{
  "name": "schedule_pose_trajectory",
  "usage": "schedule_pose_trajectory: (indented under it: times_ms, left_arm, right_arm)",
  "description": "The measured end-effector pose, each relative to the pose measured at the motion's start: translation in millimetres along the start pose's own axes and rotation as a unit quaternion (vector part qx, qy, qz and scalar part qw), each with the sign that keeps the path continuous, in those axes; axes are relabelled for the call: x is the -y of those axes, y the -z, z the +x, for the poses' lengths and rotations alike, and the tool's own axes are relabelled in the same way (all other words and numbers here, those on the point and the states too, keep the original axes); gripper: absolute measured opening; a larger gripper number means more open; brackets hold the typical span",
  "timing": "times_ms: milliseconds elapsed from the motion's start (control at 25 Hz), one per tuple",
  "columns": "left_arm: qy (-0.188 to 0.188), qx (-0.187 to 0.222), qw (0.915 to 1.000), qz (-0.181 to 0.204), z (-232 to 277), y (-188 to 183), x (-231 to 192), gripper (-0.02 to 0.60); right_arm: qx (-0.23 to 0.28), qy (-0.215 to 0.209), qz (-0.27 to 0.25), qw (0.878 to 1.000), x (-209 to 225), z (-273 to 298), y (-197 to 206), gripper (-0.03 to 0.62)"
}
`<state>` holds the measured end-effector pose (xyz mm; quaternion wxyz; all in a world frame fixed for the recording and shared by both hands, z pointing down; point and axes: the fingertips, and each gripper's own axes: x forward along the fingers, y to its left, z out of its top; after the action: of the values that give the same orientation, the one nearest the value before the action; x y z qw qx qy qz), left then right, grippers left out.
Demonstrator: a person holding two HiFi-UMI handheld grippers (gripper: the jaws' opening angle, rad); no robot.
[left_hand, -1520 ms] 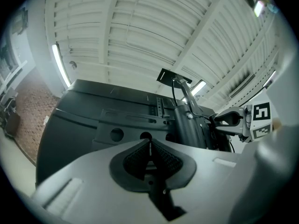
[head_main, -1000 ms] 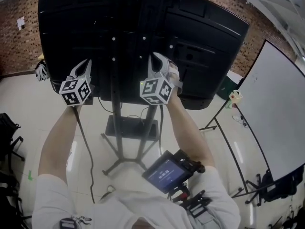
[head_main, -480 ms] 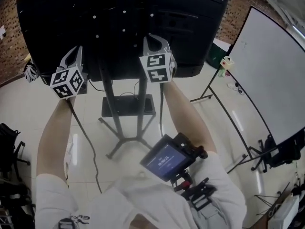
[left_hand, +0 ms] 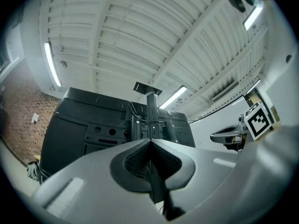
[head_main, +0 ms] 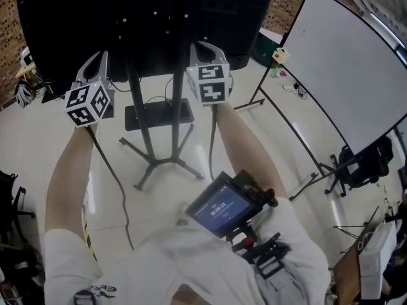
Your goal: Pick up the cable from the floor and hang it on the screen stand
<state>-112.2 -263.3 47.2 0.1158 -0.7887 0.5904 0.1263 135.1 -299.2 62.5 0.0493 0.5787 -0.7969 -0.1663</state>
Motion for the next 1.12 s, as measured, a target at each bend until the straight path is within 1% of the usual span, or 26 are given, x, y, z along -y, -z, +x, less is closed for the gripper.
schedule_pose_trajectory:
  times_ms: [160, 280, 400, 520, 640, 800, 920, 1000, 1120]
  left_arm:
    - [0.015, 0.002, 0.9998, -0.012, -34.7, 0.0, 25.3, 0.002]
    - [0.023, -0.008, 0.9996, -0.014, -53.8, 6.6, 44.0, 0.002]
    - [0.021, -0.017, 0.9995, -0.015, -69.8, 13.4, 60.0, 0.002]
    - [0.015, -0.027, 0.9994, -0.016, -86.0, 20.3, 78.3, 0.002]
    - [0.005, -0.039, 0.9991, -0.012, -105.6, 29.7, 98.0, 0.002]
    - [-0.013, -0.061, 0.9979, -0.017, -133.3, 52.1, 128.8, 0.002]
    - [-0.013, -0.079, 0.9968, -0.002, -159.6, 76.2, 153.5, 0.002]
    - [-0.014, -0.094, 0.9954, 0.006, -180.4, 96.4, 167.8, 0.002]
    - [-0.014, -0.118, 0.993, 0.004, -208.4, 124.5, 184.2, 0.002]
  right_arm:
    - [-0.012, -0.002, 0.01, 1.0, -10.8, -46.3, 6.2, 0.012]
    - [-0.013, -0.005, 0.022, 1.0, -14.8, -74.4, 11.7, 0.012]
    - [-0.015, -0.013, 0.037, 0.999, -16.7, -94.9, 21.1, 0.012]
    - [-0.016, -0.029, 0.062, 0.998, -18.4, -112.6, 33.8, 0.011]
    - [-0.018, -0.048, 0.073, 0.996, -21.4, -132.0, 46.7, 0.012]
    - [-0.015, -0.076, 0.072, 0.994, -25.3, -161.6, 69.2, 0.011]
    - [-0.015, -0.101, 0.067, 0.992, -39.0, -184.7, 92.4, 0.012]
    - [-0.021, -0.12, 0.07, 0.99, -50.3, -200.8, 114.8, 0.012]
    - [-0.043, -0.135, 0.082, 0.987, -60.8, -226.7, 152.6, 0.012]
